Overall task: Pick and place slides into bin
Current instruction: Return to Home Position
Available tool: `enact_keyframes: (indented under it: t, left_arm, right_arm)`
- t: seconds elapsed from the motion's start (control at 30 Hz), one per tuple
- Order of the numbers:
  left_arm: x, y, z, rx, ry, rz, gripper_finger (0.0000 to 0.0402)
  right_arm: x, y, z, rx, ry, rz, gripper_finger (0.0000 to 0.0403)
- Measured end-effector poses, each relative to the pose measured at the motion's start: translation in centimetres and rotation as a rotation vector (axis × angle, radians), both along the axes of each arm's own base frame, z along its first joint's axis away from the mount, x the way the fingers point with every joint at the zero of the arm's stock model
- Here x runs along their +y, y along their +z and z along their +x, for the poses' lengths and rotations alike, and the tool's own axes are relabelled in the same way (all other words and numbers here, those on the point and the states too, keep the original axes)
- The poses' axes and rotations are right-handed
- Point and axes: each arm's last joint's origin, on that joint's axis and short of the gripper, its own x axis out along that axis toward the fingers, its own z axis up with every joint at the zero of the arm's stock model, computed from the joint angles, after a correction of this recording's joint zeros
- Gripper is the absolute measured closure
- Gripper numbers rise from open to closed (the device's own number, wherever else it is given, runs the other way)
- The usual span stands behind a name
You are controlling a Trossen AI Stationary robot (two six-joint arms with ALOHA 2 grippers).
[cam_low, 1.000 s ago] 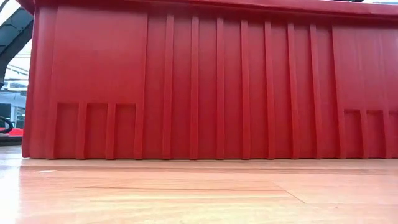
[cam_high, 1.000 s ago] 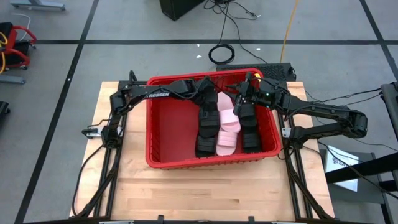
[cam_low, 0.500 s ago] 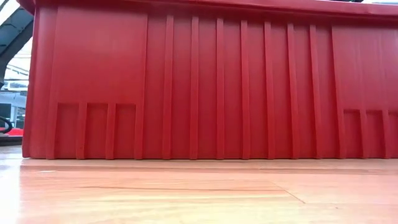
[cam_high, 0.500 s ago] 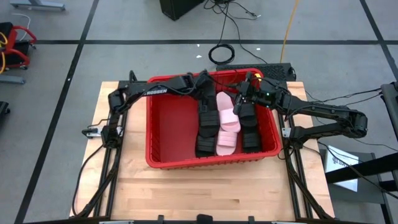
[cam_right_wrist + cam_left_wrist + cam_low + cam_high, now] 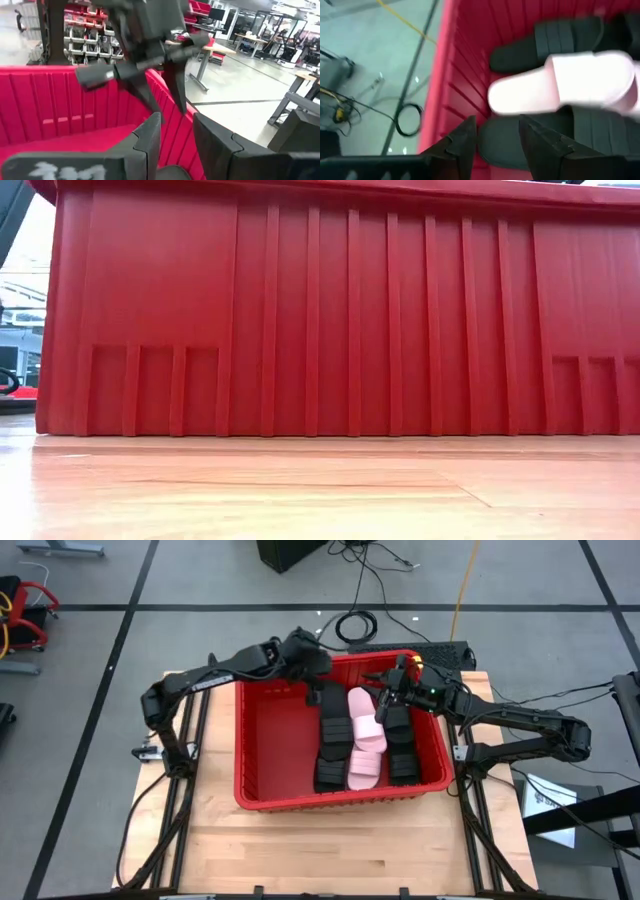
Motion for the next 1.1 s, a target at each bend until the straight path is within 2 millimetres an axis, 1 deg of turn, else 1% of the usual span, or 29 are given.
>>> enact_keyframes:
  t: [0.07,0.17,0.27,0.47,0.67,0.77,0.87,0.97,1.1]
  left_arm:
    - [-0.6,1.0,-0.5,-0.027,-0.01,0.004,0.0249]
    - [-1.4,2.0,-1.1,-0.041,-0.027,0.005,0.0249]
    - [-2.3,3.2,-1.8,-0.068,-0.035,0.003,0.0249]
    - [-4.5,5.3,-3.2,-0.106,-0.07,0.004,0.0249]
    - [-7.0,7.2,-4.5,-0.168,-0.089,-0.037,0.0249]
    - [-8.2,7.7,-4.9,-0.193,-0.085,-0.085,0.0249]
    - [-9.7,7.9,-5.0,-0.188,-0.131,-0.121,0.0249]
    - [-11.5,7.5,-4.9,-0.147,-0.189,-0.143,0.0249]
    - [-14.0,7.1,-4.6,-0.137,-0.265,-0.152,0.0249]
  right_arm:
    - [0.1,0.0,0.0,-0.008,0.002,0.017,0.0298]
    - [0.5,0.2,0.1,-0.024,0.016,0.034,0.0298]
    - [1.2,0.5,0.1,-0.043,0.044,0.032,0.0298]
    - [3.2,1.3,-0.1,-0.078,0.126,0.023,0.0298]
    - [5.0,2.1,-0.5,-0.114,0.195,0.015,0.0298]
    - [5.7,2.3,-0.7,-0.126,0.223,0.018,0.0298]
    - [6.3,2.4,-0.6,-0.14,0.248,0.045,0.0298]
    - [6.7,2.8,-0.6,-0.174,0.265,0.003,0.0298]
    - [7.1,3.0,-0.7,-0.192,0.28,0.027,0.0298]
